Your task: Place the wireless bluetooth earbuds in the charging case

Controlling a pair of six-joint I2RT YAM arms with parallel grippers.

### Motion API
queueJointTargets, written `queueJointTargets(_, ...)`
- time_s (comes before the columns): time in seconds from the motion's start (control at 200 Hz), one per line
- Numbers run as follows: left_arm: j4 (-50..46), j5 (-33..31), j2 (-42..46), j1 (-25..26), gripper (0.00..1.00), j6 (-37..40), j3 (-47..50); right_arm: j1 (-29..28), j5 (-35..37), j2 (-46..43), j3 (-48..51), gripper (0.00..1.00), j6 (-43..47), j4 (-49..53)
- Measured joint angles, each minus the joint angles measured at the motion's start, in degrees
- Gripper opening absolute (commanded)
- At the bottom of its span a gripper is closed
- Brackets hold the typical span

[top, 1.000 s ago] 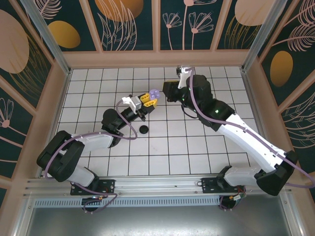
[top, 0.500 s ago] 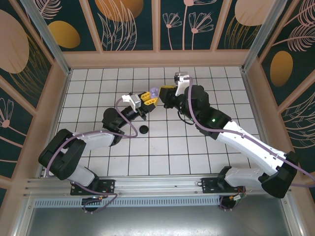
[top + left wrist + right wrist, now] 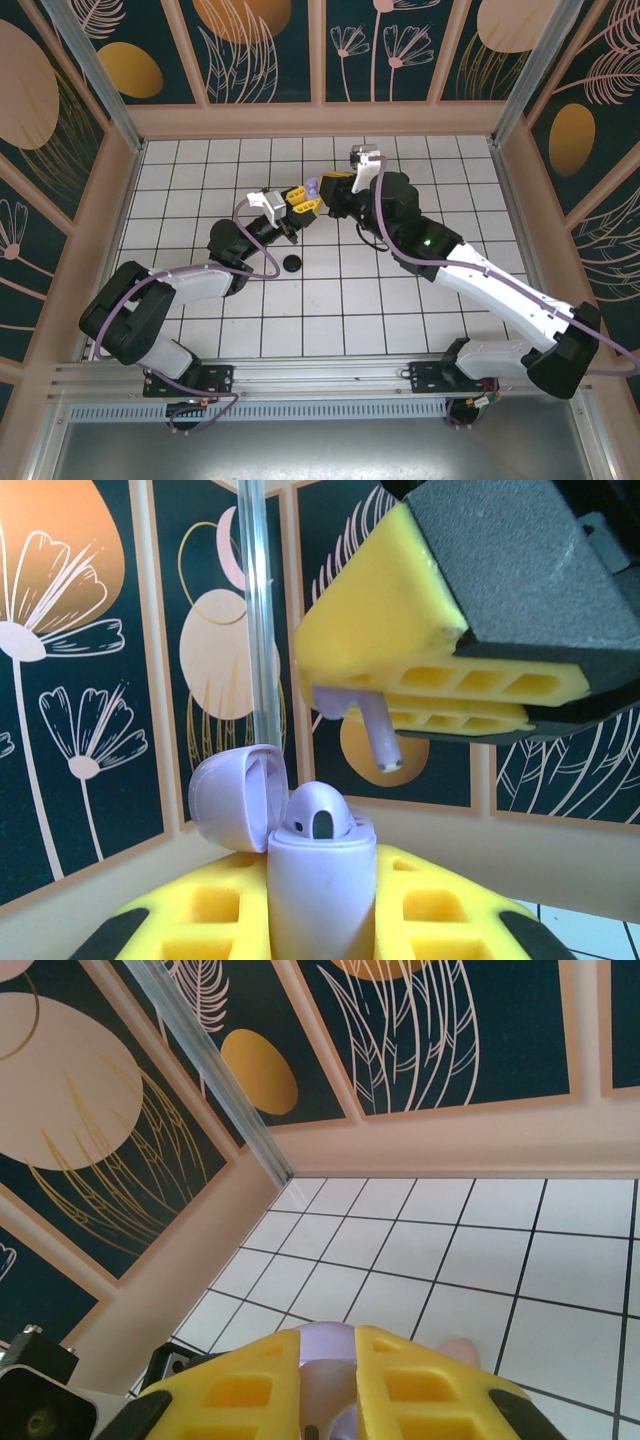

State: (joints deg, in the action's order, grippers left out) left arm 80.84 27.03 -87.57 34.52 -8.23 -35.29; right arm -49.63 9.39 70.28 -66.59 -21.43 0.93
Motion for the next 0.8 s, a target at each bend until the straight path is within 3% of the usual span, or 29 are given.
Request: queueJointTargets(0.801,-0.1,0.1,-0.1,0.0,0.0,-1.0,-0.1,0.0,-0.1,2.3,0.0,0.17,0.1,-1.1)
